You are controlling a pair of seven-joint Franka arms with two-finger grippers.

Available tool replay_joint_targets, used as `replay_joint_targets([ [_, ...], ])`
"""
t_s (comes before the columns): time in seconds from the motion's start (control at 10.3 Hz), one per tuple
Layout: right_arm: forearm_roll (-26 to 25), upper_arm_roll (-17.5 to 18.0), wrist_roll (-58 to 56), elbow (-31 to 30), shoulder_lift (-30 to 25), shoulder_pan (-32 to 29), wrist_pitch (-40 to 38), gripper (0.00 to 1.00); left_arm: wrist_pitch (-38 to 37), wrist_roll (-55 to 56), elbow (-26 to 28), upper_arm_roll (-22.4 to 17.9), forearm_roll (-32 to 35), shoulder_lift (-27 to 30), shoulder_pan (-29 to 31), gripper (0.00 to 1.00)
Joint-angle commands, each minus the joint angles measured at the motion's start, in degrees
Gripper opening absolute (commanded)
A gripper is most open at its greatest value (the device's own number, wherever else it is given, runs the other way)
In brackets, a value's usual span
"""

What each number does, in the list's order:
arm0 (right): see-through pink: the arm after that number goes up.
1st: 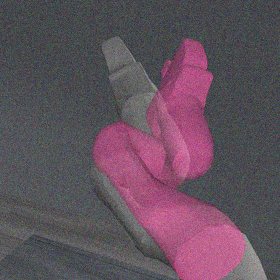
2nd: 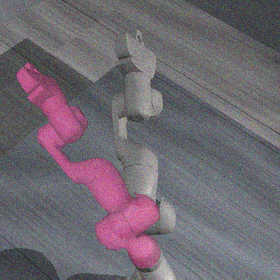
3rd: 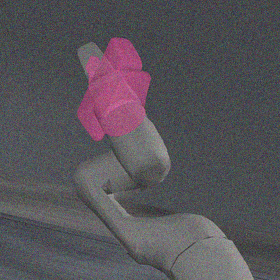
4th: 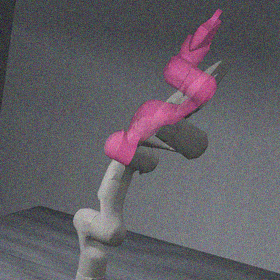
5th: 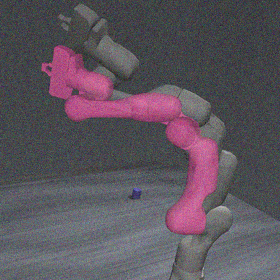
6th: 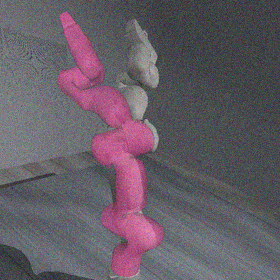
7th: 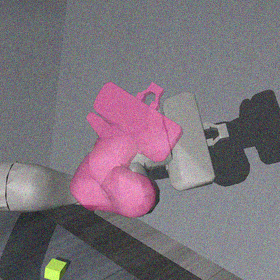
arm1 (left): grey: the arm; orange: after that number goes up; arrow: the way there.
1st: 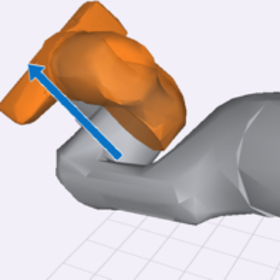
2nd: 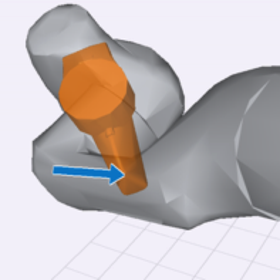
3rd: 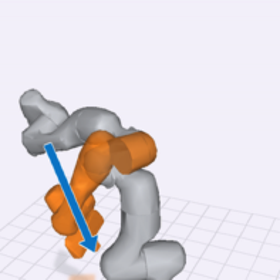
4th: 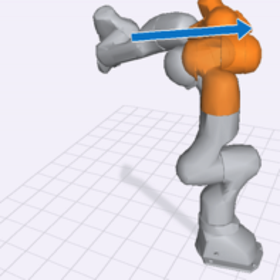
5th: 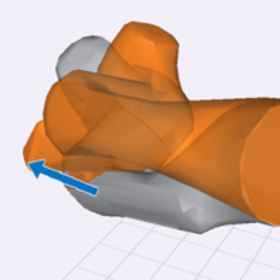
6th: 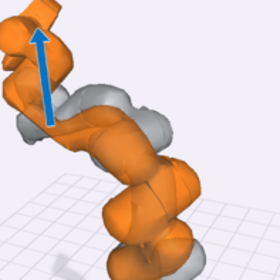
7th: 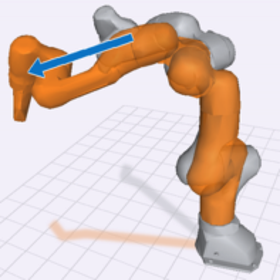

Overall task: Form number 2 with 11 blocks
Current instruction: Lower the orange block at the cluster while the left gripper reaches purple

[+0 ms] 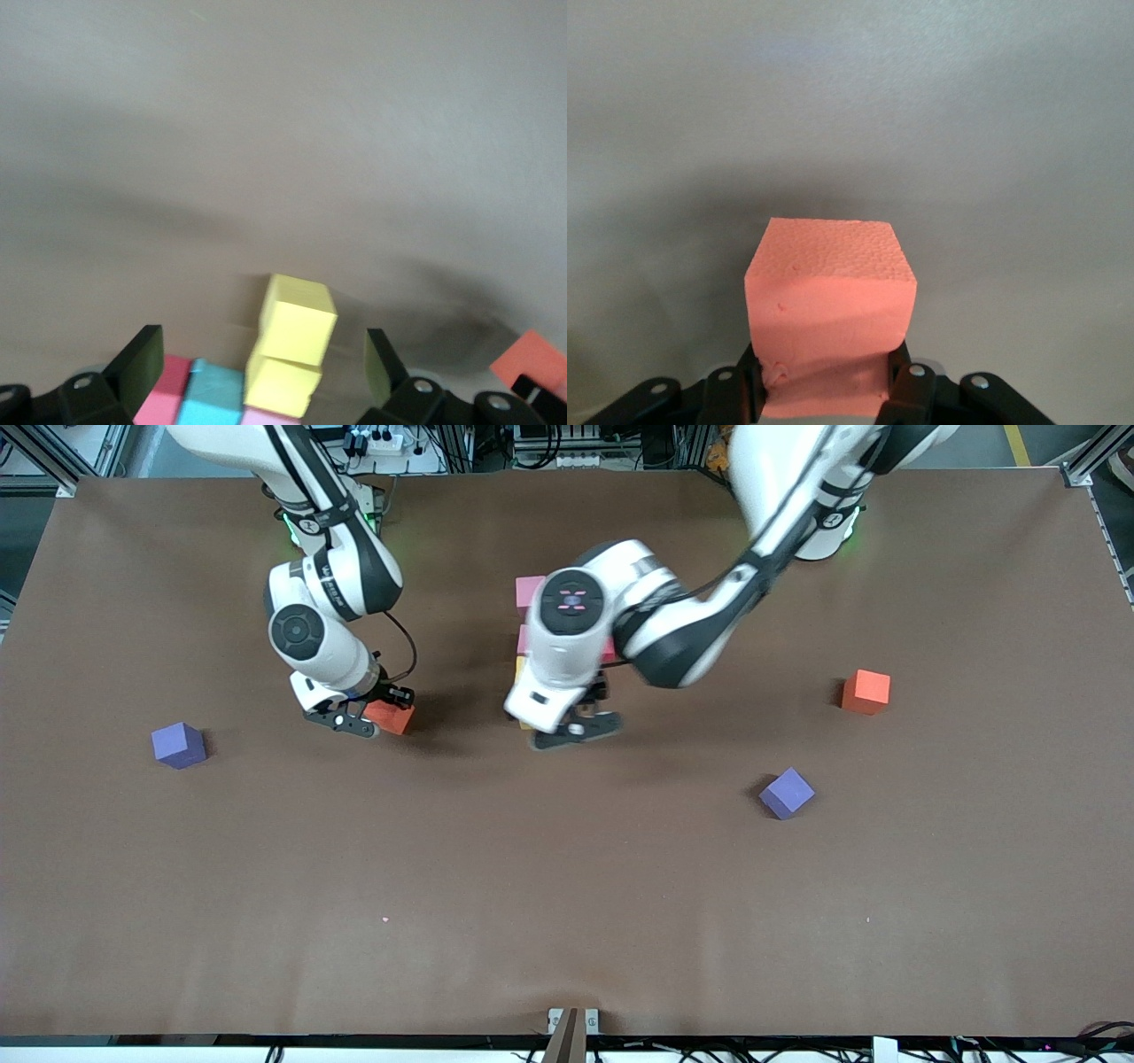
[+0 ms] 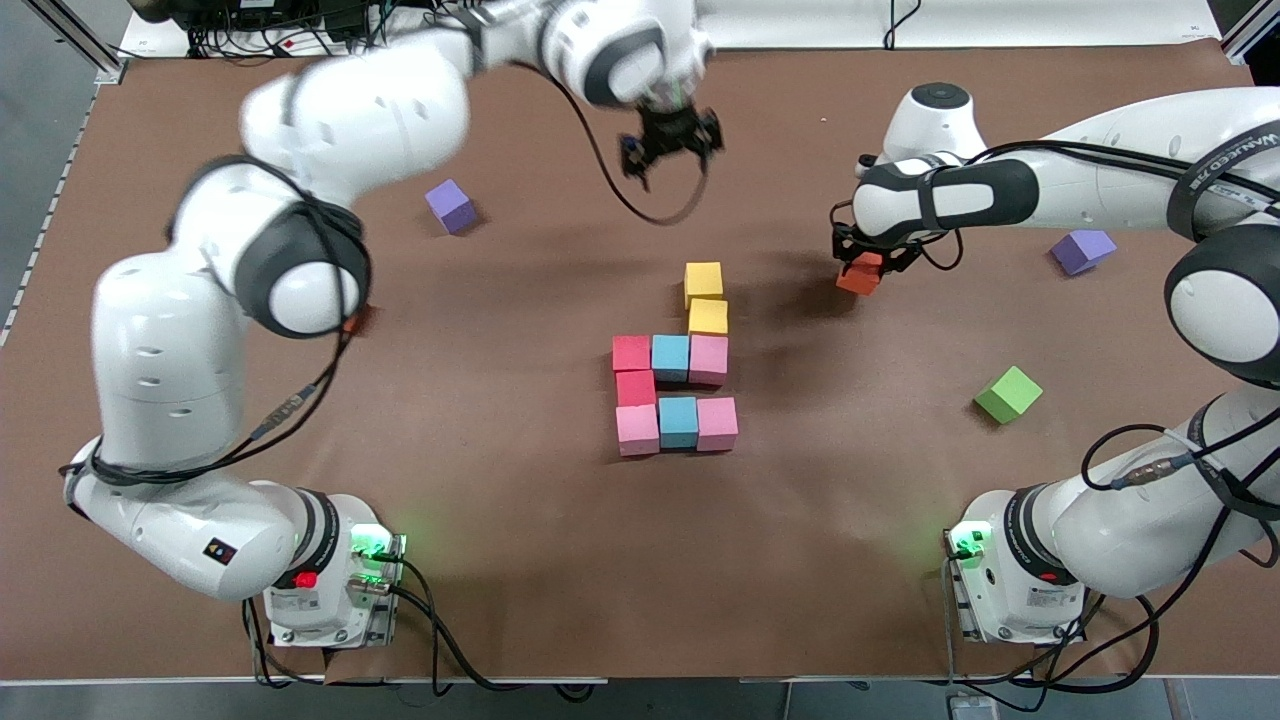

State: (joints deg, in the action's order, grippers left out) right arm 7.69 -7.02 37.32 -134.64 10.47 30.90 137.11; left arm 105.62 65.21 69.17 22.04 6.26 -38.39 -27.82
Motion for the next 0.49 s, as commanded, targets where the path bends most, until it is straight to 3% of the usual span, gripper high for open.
replay_joint_targets([
  [0.0,0.48,0.16,9.21,3.4,-0.01,3.01,-2.54,0.11,-4.88,-4.27,3.43,-0.16,-2.21,5.32,5.91,1.0],
  [0.1,1.18,0.16,13.0,6.64,0.86,4.77,-5.34,0.11,-5.16,-8.73,5.26,-0.16,-2.21,7.43,9.33,1.0],
  [0.39,10.92,0.16,19.6,17.97,5.43,8.64,-10.72,0.11,-6.91,-21.13,8.0,-0.16,-2.21,10.96,20.76,1.0],
])
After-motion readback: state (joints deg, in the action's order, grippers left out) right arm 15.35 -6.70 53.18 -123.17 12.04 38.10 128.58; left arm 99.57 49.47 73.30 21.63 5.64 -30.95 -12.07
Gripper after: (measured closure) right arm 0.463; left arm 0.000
